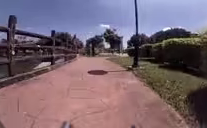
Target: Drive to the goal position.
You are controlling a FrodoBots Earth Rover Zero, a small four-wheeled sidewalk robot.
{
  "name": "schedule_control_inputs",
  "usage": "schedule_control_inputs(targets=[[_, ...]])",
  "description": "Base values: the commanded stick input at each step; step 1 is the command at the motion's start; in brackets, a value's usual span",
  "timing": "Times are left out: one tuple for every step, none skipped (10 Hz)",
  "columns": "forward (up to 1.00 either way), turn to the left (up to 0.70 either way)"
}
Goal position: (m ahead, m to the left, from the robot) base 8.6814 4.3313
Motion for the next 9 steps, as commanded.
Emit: schedule_control_inputs(targets=[[0.7, 0.12], [0.7, 0.27], [0.7, 0.34], [0.7, 0.14], [0.7, 0.0], [0.7, 0.0], [0.7, 0.0], [0.7, 0.0], [0.7, 0.0]])
